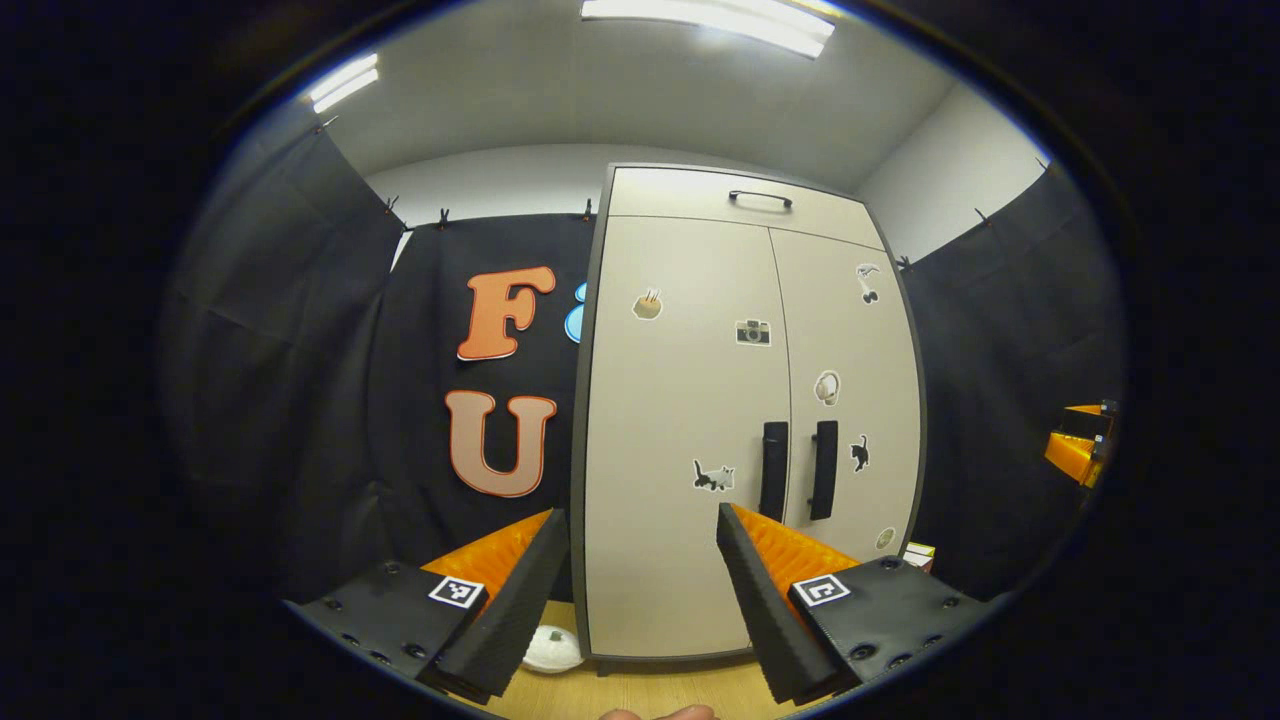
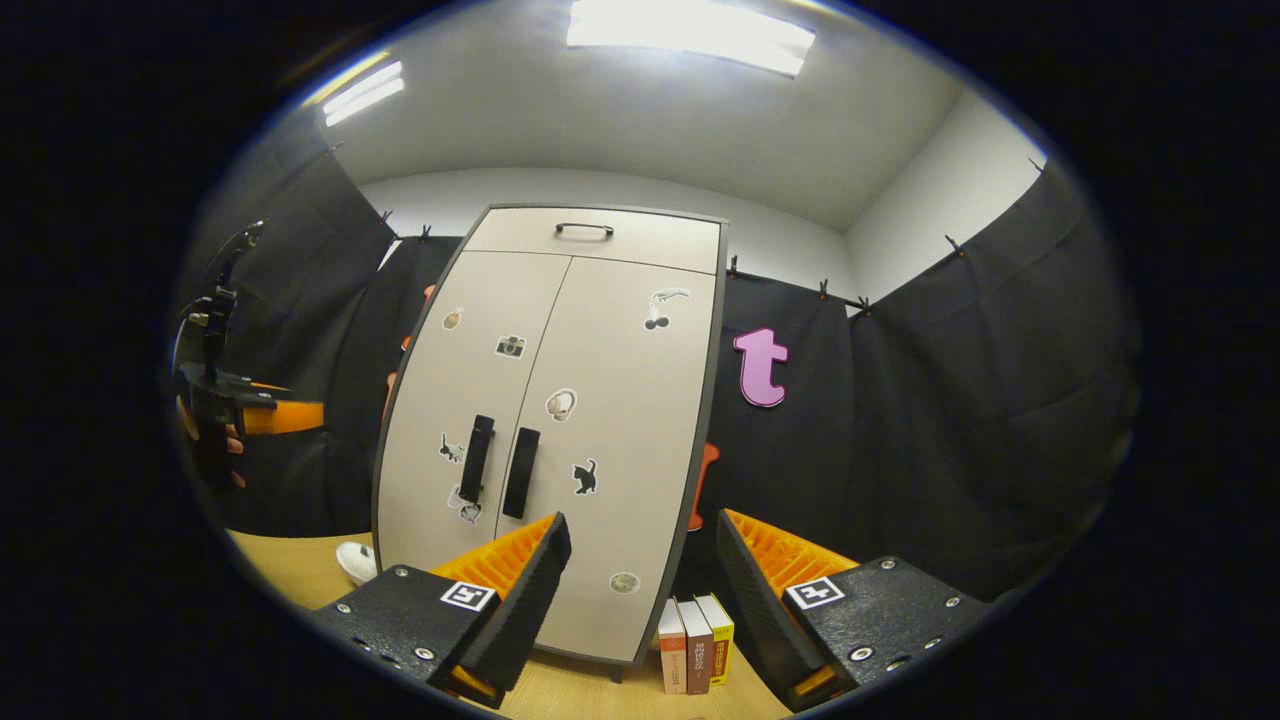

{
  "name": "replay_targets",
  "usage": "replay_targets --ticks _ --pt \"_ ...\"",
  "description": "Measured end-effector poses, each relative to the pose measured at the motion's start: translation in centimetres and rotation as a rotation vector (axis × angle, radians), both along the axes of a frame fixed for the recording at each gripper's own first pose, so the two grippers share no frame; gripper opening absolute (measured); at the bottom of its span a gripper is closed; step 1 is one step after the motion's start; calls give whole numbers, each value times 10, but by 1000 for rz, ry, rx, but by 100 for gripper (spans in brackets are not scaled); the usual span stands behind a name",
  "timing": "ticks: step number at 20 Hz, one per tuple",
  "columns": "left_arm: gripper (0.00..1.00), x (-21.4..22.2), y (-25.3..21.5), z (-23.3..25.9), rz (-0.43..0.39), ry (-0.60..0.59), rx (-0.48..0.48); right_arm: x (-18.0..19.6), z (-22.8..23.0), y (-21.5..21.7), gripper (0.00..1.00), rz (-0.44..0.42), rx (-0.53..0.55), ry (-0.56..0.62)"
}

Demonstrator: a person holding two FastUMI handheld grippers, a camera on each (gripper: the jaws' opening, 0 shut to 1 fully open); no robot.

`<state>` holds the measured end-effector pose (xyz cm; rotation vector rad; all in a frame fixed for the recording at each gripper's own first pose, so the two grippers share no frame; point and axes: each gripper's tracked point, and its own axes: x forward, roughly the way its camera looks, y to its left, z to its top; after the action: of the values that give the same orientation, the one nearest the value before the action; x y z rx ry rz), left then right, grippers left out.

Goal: Open the right door of the double-door shoe cabinet with the right hand, and open the left door with the left hand.

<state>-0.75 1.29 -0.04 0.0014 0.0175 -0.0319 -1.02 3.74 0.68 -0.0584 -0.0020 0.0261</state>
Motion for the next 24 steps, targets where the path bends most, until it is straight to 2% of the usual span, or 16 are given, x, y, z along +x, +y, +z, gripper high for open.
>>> replay_targets --ticks 2,9,13,18,22,24 --pt "96 2 1 -3 -7 5 -6 4 -5 9 90 9 -1 22" --pt "96 0 18 3 -13 12 -15 33 -16 55 90 64 99 61" --pt "96 -1 29 10 -7 -3 2 58 -17 91 90 130 161 68" --pt "96 0 46 10 10 -14 4 108 -21 131 87 150 209 90" --pt "96 7 60 4 12 5 4 149 -25 160 84 205 265 131" --pt "96 10 68 4 15 4 6 170 -37 160 83 184 264 169"
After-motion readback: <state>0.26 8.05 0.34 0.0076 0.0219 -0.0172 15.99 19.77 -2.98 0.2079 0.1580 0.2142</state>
